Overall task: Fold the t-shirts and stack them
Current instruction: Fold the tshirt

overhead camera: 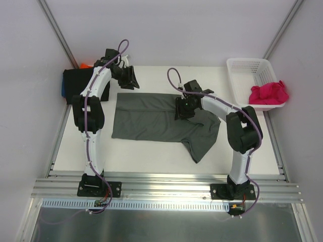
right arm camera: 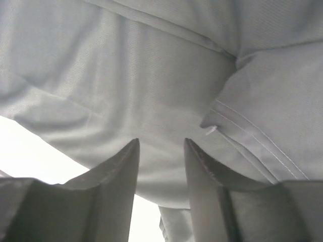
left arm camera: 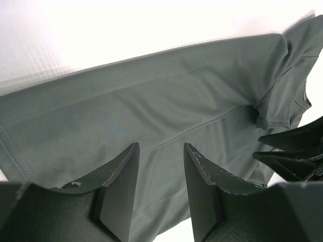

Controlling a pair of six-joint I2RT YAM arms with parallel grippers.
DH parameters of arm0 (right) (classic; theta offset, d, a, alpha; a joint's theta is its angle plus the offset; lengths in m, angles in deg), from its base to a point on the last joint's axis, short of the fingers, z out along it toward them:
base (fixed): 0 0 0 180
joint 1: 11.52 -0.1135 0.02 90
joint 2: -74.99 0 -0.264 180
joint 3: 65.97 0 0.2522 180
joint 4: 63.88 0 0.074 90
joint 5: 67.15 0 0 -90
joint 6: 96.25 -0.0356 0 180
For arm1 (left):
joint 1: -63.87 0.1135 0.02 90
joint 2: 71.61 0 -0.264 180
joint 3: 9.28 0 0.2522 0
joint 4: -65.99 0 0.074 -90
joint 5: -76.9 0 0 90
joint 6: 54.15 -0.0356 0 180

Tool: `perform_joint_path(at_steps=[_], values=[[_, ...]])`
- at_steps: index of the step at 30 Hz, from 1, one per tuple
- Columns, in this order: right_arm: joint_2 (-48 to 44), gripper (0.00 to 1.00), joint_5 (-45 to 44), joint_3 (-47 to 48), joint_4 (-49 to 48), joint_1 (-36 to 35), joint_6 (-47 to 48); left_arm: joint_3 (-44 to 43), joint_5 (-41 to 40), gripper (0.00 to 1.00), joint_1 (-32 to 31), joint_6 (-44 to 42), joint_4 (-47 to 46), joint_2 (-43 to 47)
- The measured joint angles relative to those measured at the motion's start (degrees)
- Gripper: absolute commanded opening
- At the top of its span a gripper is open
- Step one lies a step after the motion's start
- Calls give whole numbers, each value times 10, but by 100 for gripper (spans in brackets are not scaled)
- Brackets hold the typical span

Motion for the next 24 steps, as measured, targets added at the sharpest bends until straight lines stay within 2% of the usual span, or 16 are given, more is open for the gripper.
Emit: perform_joint_path(at_steps=[5,10,16,24], values=[[-5,47,-10,8,14,24,3,0,3,41,0,0,0,0],[-23,48,-29,28,16,76,15,19,16,41,0,0,-2,7],[-38,69,-42,30,14,120,15,83,35,41,0,4,-4,23],[-29,71,-29,15,13,131,-7,154,44,41,0,7,4,24]])
